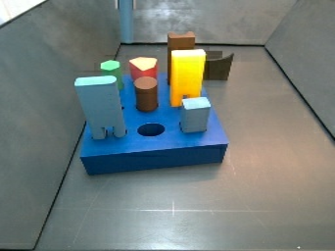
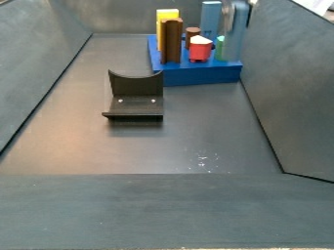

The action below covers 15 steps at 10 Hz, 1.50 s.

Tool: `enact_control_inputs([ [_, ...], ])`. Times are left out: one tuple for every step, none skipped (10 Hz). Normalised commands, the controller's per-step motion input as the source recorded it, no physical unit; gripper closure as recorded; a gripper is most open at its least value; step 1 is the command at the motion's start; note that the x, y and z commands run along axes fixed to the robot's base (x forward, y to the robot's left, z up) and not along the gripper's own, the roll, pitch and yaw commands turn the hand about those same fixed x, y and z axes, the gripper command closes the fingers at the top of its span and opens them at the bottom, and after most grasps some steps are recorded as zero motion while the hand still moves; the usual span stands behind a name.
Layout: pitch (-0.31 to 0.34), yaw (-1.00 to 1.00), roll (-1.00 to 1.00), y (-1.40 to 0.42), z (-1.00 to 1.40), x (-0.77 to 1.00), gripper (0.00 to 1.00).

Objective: Pick up the oval object. Move up. Move to above the board. Insert the oval object.
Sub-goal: Move to above the board.

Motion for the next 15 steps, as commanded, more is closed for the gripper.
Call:
enact_control_inputs([
  [0.084,0.02,0.04,-0.24,1.00,0.06,1.00],
  [0.077,0.02,0.03,-0.18,0.89,0.05,1.00],
  [0.075,0.02,0.03,-0.14,0.78,0.04,1.00],
  [0.077,0.02,0.03,-0.07,0.56,0.02,1.00],
  [0.077,0.03,0.03,-0.05,0.34,0.02,1.00],
  [0.076,0.03,0.03,-0.04,0.18,0.01,1.00],
  [-0.083,-1.00,0.14,-1.00,0.29,0.42,1.00],
  [-0.085,-1.00,0.14,-1.00,0.28,0.42,1.00],
  [-0.007,-0.69,0.08,-1.00,0.28,0.44,1.00],
  [0.040,-0.46,0.00,-1.00,0.28,0.46,1.00],
  [0.085,-0.28,-0.01,-1.00,0.28,0.46,1.00],
  [0.116,-0.14,-0.01,-1.00,0.28,0.47,1.00],
  [0.132,-0.05,-0.02,-1.00,0.29,0.49,1.00],
  [0.142,-0.02,0.00,-1.00,0.29,0.50,1.00],
  [0.138,0.00,-0.01,-1.00,0.29,0.53,1.00],
])
